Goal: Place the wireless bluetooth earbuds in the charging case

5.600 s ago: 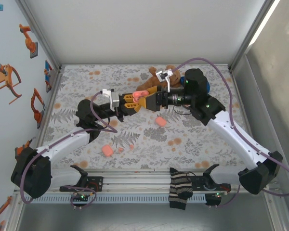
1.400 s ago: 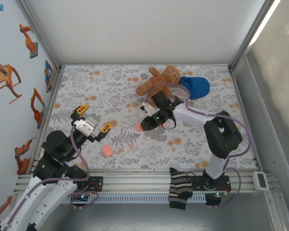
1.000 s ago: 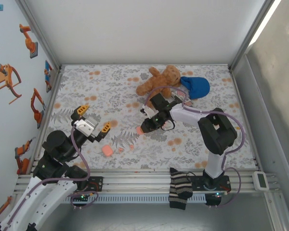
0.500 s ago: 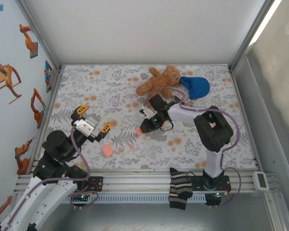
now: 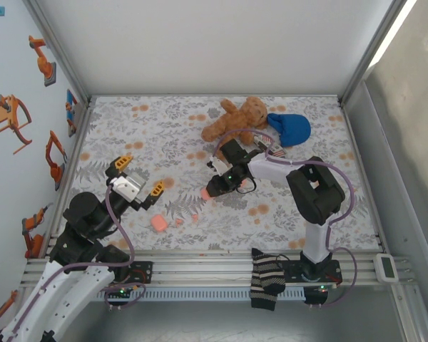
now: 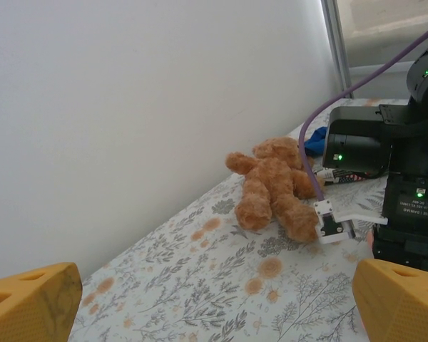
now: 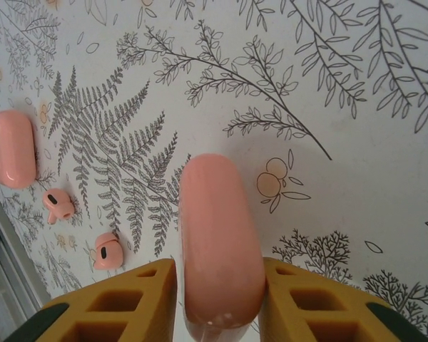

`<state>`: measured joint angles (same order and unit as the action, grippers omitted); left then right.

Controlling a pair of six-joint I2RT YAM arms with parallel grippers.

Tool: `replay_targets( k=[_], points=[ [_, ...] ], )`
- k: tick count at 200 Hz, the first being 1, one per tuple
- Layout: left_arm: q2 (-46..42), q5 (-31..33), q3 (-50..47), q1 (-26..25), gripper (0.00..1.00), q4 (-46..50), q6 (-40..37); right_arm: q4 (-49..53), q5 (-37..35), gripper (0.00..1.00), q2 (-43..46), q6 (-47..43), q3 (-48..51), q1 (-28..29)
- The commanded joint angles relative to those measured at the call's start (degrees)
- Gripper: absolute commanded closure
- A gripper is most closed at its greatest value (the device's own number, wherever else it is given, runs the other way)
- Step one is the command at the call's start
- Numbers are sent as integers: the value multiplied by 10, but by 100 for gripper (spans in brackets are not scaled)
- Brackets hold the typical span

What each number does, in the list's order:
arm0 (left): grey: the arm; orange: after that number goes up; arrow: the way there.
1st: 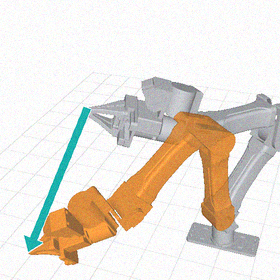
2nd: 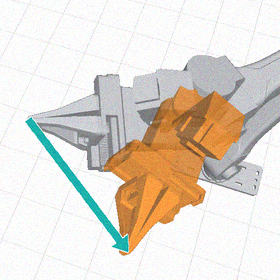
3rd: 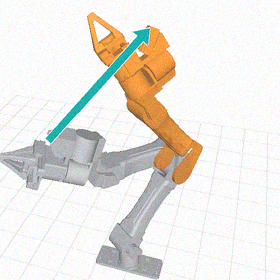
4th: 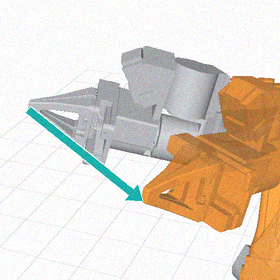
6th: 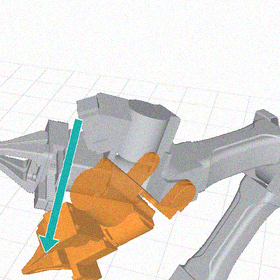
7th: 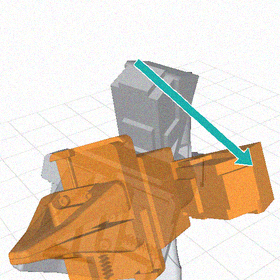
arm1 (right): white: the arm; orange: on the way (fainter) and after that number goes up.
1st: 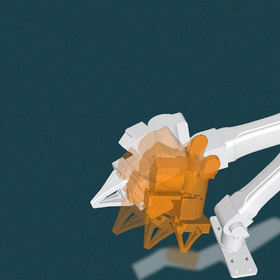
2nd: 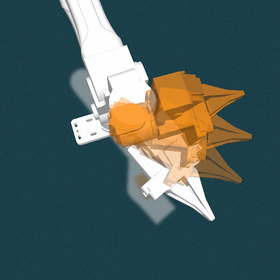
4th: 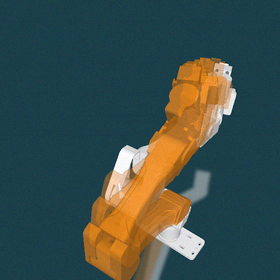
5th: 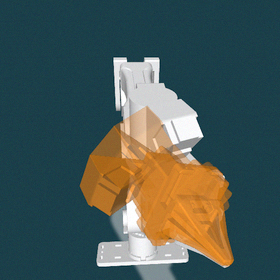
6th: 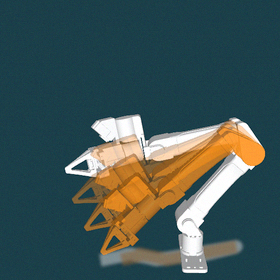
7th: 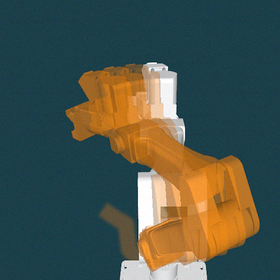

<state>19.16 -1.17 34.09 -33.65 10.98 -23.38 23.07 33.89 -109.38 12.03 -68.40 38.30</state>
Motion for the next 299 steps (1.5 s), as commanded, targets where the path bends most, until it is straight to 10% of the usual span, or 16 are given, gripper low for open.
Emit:
replay_targets(
  k=[1, 191, 250, 265, 299],
  points=[
    [1, -9, -4, 4, 4, -9, 1, 1, -19, 64, 1, 0, -9, -4],
    [2, 25, -5, 8, 4, -15, 3, -54, -103, 40, 187, -7, 52, -3],
    [9, 105, -5, 41, 4, -31, 43, -79, -237, 23, 247, 37, 72, 111],
    [18, 121, -2, 60, 4, -30, 60, -74, -276, 2, 249, 57, 67, 145],
    [64, 186, 19, 102, 4, -2, 102, -36, -372, 1, 217, 108, 28, 226]
  ],
)
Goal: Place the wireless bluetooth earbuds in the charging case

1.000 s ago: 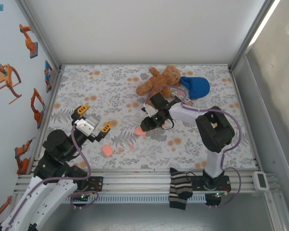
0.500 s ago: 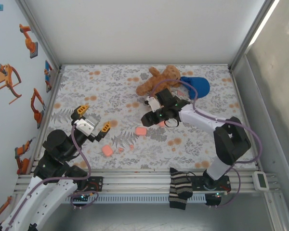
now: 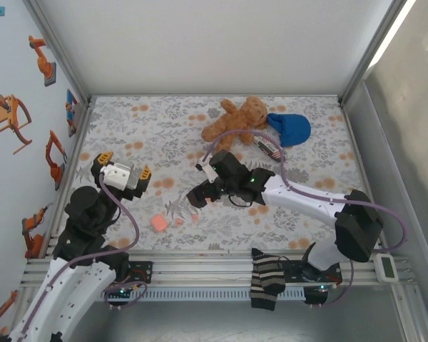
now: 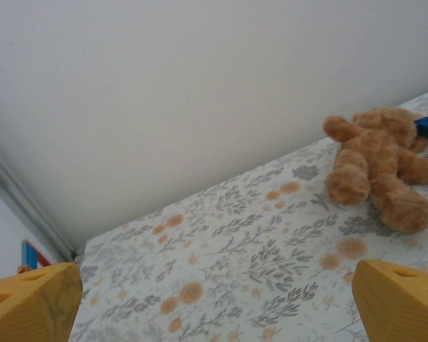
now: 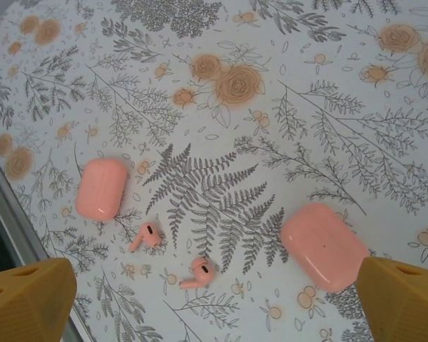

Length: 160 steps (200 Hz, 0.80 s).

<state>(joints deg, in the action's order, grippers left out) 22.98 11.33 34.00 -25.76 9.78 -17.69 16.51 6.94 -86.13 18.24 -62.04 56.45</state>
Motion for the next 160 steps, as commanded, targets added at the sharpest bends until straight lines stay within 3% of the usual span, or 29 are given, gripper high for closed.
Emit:
replay_targets(
  k=[1, 25, 73, 134, 160],
  points=[
    [27, 62, 20, 25, 4, 11, 46, 31, -107, 1, -18, 47, -39, 47],
    [39, 66, 21, 65, 4, 13, 80, 74, -161, 1, -66, 53, -90, 112],
    [76, 19, 17, 168, 4, 2, 141, 101, -179, 1, -167, 67, -178, 186],
    [159, -129, 4, 359, 4, -48, 275, 140, -175, 8, -279, 88, -271, 209],
    [176, -157, 6, 401, 4, -53, 295, 165, -165, 10, -322, 84, -317, 209]
  ],
)
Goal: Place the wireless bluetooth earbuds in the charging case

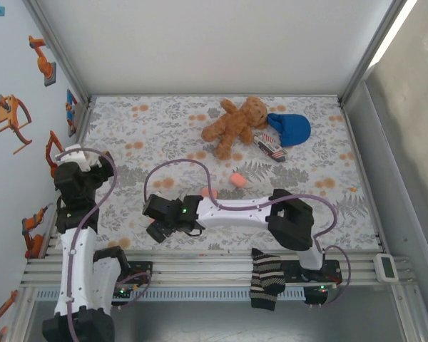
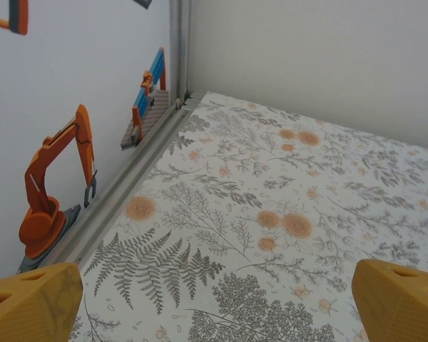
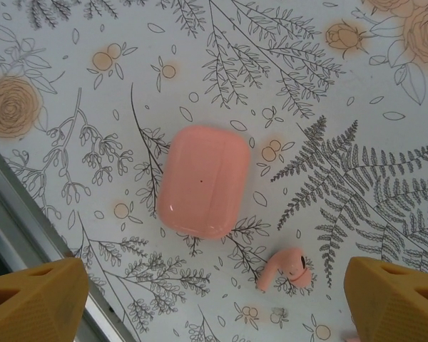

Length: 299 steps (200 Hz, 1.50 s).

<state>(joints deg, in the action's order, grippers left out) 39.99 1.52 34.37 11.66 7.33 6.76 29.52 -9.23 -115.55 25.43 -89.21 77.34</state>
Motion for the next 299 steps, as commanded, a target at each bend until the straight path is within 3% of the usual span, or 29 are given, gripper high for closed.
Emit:
replay_targets(
  k=[1, 67, 228, 299],
  points=[
    [6, -60, 2, 27, 4, -28, 50, 36, -3, 10, -30, 12, -47, 0],
    [5, -56, -2, 46, 4, -27, 54, 67, 9, 14, -99, -3, -120, 0],
    [-6, -54, -5, 49, 4, -27, 64, 124, 31, 36, -182, 9, -196, -14],
    [-10, -55, -7, 49, 4, -26, 66, 178, 40, 50, -226, 12, -249, -16]
  ],
)
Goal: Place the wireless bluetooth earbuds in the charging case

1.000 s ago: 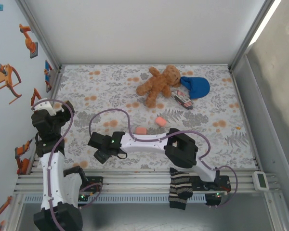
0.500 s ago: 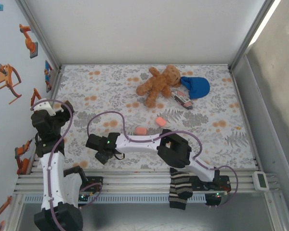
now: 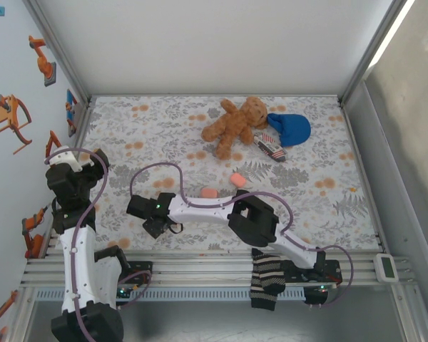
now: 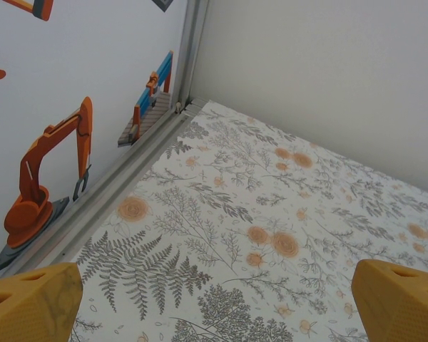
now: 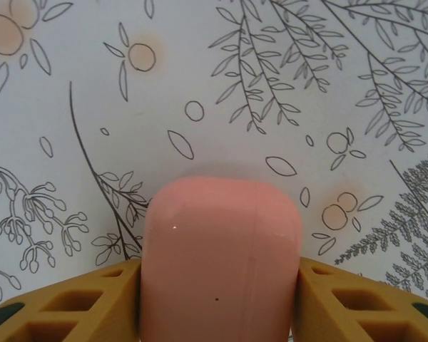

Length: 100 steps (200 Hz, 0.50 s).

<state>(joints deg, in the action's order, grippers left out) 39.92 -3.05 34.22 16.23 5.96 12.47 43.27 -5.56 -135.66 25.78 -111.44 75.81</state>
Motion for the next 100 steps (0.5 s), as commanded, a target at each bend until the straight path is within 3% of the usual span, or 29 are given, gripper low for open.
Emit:
replay_targets(
  k=[1, 47, 100],
  points=[
    [-9, -9, -5, 3, 4, -12, 9, 41, 4, 50, -26, 8, -28, 0],
    [-12, -8, -4, 3, 4, -12, 8, 27, -8, 56, 0, 4, -8, 0],
    [1, -37, 1, 3, 4, -16, 12, -117, -52, 58, 141, -39, 143, -6]
  ],
)
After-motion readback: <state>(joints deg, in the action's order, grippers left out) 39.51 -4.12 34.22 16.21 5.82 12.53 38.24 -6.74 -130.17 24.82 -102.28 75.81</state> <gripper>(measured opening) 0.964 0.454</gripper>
